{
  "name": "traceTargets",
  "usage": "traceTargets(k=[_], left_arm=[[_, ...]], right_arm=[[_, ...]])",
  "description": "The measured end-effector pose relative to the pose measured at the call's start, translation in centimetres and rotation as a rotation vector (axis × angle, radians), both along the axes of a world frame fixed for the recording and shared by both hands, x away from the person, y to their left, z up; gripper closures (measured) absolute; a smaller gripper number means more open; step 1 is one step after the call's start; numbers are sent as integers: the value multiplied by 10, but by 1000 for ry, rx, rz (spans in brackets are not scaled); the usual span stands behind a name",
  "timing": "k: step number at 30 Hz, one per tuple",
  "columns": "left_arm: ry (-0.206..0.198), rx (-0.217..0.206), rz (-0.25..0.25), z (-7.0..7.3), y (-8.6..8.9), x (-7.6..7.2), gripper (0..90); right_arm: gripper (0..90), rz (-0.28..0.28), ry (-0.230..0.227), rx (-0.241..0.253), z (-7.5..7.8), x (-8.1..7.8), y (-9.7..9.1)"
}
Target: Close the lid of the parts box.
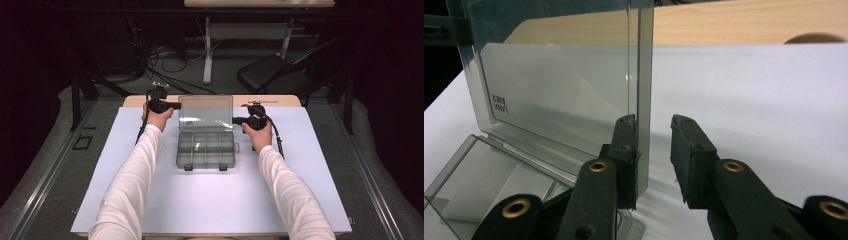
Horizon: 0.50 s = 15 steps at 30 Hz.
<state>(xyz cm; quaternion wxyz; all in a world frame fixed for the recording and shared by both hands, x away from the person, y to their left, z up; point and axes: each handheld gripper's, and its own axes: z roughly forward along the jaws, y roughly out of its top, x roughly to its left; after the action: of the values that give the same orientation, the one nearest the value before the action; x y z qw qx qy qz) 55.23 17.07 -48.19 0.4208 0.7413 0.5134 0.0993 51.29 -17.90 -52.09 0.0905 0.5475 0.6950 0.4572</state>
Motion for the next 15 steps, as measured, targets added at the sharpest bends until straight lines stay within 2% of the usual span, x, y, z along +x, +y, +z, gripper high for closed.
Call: traceTargets(k=[7, 12, 15], left_arm=[[-58, -19, -3, -1, 2, -10, 846], [-102, -17, -7, -1, 2, -18, 847], [-120, -24, -10, -2, 3, -21, 848]], right_arm=[[797, -10, -30, -27, 12, -7, 0], [889, -12, -43, -51, 20, -12, 1], [900, -9, -56, -60, 23, -14, 3]])
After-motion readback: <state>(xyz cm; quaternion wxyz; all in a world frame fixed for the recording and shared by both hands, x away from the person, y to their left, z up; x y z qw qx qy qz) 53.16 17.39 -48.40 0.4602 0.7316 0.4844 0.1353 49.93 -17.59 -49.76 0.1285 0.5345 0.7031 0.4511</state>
